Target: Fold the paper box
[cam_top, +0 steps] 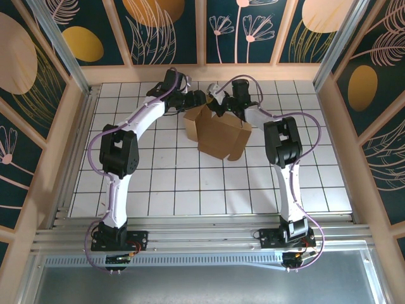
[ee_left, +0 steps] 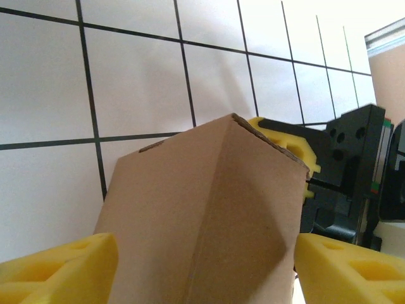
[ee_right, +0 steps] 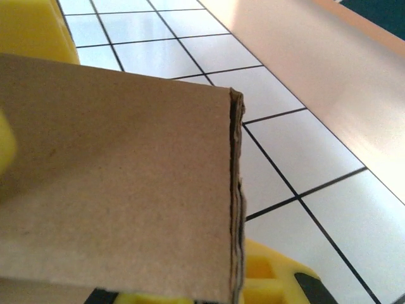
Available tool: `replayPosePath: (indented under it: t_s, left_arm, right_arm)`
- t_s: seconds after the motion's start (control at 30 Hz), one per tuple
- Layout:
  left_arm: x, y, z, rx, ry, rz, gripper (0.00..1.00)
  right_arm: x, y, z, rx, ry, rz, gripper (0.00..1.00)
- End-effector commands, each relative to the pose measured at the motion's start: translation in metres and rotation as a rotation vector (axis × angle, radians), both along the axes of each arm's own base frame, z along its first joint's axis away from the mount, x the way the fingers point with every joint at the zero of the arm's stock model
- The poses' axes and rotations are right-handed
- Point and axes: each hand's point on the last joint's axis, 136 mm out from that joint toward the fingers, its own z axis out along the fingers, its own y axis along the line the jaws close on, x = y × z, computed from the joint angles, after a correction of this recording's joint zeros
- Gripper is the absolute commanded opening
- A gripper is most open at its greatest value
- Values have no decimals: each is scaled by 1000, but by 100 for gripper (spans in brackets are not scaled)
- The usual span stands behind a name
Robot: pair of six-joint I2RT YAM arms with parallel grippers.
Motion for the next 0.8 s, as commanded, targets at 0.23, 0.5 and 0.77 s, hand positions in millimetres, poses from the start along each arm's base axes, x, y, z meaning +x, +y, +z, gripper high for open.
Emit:
replayPosePath:
  t_s: [0.23,0.5,0.77]
  left_arm:
    - [-2,43,18,60,-41,105,73]
    - [-13,-4,1,-85,16,-187,65]
    - [-19,3,-41,-6,102,-192,58]
  right_arm:
    - [-9,-1,-19,-9,65,-128,5]
    - [5,12,-30,21,259,-202,11]
    - [7,27,-48,-2,253,-247,15]
